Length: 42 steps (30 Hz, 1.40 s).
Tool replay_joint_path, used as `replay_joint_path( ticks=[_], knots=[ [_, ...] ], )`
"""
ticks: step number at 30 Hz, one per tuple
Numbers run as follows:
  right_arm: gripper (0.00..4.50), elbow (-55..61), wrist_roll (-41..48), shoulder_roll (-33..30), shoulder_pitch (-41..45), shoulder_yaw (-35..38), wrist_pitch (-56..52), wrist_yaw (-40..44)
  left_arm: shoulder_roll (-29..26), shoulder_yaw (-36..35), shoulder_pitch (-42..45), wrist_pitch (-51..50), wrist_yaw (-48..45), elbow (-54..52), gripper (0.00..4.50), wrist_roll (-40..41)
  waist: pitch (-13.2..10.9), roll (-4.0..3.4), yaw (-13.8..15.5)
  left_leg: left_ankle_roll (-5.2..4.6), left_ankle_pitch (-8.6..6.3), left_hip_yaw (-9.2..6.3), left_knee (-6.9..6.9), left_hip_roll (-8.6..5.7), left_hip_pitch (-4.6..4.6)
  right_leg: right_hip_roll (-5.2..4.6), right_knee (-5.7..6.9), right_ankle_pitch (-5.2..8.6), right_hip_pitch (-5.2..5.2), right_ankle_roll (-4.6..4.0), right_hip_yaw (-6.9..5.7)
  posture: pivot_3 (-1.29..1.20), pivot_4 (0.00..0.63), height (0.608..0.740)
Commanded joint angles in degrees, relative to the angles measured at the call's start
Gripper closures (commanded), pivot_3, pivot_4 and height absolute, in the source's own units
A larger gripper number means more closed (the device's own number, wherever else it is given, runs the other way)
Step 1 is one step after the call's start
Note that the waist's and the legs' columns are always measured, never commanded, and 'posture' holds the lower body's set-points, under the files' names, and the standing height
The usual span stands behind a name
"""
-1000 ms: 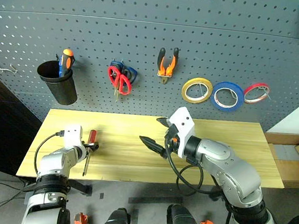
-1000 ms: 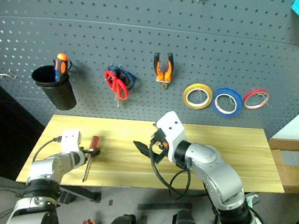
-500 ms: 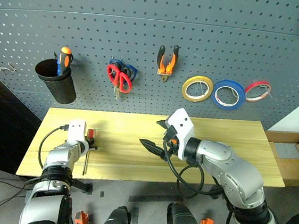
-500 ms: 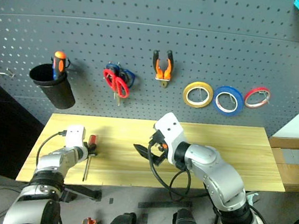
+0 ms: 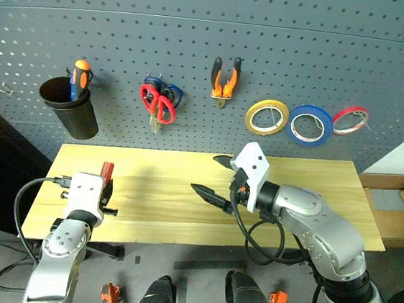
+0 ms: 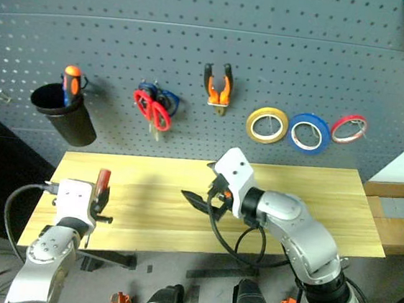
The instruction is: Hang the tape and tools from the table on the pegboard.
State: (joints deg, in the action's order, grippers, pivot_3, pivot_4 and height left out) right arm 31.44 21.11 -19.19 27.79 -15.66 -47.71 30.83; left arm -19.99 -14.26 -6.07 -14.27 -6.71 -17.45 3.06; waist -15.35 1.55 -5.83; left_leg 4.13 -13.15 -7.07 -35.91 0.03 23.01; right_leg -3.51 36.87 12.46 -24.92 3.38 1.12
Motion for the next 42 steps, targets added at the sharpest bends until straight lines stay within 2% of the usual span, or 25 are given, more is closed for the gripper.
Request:
replay_joint_path(
  ticks=[1,6,10,15,20,25,32,34,39,42],
  knots=[
    [0.00,1.2,5.4,-0.2,1.5,3.1,-0.3,3.9,-0.4,-3.5,1.2,2.8,2.3,-10.8,3.54,-1.2,0.0,0.02,0.5,0.00,0.00,0.00,-0.01,0.01,0.00,0.02,0.02,0.00,-0.02,-0.01,0.00,-0.09,0.231,0.740],
    [0.00,-3.7,5.5,-0.1,4.8,3.5,2.6,5.8,-5.4,-8.2,11.4,0.6,3.0,-15.3,3.54,-1.2,0.2,0.13,1.2,-0.03,0.03,-0.01,-0.11,0.02,-0.02,0.10,0.10,-0.05,0.04,-0.03,-0.04,-0.03,0.179,0.740],
    [0.00,-7.8,3.9,0.7,7.6,2.6,5.9,6.3,-12.9,-10.9,29.0,-0.4,2.0,-9.1,3.54,1.4,0.4,0.42,1.9,-0.01,0.04,-0.10,-0.13,0.05,0.07,0.18,0.09,-0.06,0.00,-0.02,-0.13,-0.03,0.160,0.740],
    [0.00,-9.8,2.1,2.2,8.1,2.4,7.9,4.3,-15.4,-11.0,40.4,3.3,1.2,2.7,3.54,2.8,0.9,0.46,2.2,0.11,-0.02,0.05,-0.08,0.08,0.04,0.19,0.02,-0.12,-0.01,-0.10,0.01,-0.05,0.147,0.740],
    [0.00,-8.7,1.3,3.9,7.0,2.0,7.7,2.3,-15.9,-8.4,47.3,13.5,-0.9,17.5,3.54,1.5,0.9,0.52,2.3,0.14,-0.01,0.03,-0.07,0.14,0.11,0.22,0.02,-0.24,-0.09,-0.30,-0.06,-0.06,0.144,0.740],
    [0.00,-7.0,1.5,4.4,6.4,2.2,6.5,0.9,-14.0,-5.8,53.2,24.1,-0.4,33.8,3.54,0.2,0.9,0.56,2.3,0.24,0.04,0.03,-0.11,0.14,0.09,0.22,0.05,-0.25,-0.09,-0.31,-0.06,-0.14,0.158,0.740],
    [0.00,-3.8,1.5,3.8,5.2,2.5,4.0,-1.4,-12.1,-4.6,51.8,30.1,1.6,39.8,3.54,-0.4,0.9,0.56,0.7,0.27,0.06,0.03,-0.15,0.14,0.11,0.22,0.09,-0.26,-0.09,-0.30,-0.04,-0.20,0.172,0.740],
    [0.00,-3.2,1.5,3.8,5.1,2.6,3.4,-2.0,-11.4,-4.8,50.9,30.1,2.2,40.0,2.80,0.1,0.9,0.56,0.3,0.26,0.06,0.03,-0.15,0.14,0.11,0.21,0.12,-0.26,-0.10,-0.31,-0.02,-0.20,0.174,0.740],
    [0.00,-3.0,1.7,3.5,5.2,2.9,2.8,-2.5,-10.0,-5.6,47.9,29.1,4.6,36.0,1.35,0.6,0.9,0.56,-1.2,0.25,0.06,0.04,-0.17,0.15,0.06,0.22,0.24,-0.27,-0.11,-0.31,-0.01,-0.20,0.179,0.740],
    [0.00,-3.7,1.5,3.6,5.7,2.7,3.0,-2.5,-9.3,-6.4,45.6,24.5,8.3,31.2,0.34,-0.1,0.9,0.56,-1.9,0.25,0.07,0.04,-0.19,0.16,0.05,0.22,0.27,-0.27,-0.11,-0.32,0.01,-0.19,0.191,0.740]
  ],
)
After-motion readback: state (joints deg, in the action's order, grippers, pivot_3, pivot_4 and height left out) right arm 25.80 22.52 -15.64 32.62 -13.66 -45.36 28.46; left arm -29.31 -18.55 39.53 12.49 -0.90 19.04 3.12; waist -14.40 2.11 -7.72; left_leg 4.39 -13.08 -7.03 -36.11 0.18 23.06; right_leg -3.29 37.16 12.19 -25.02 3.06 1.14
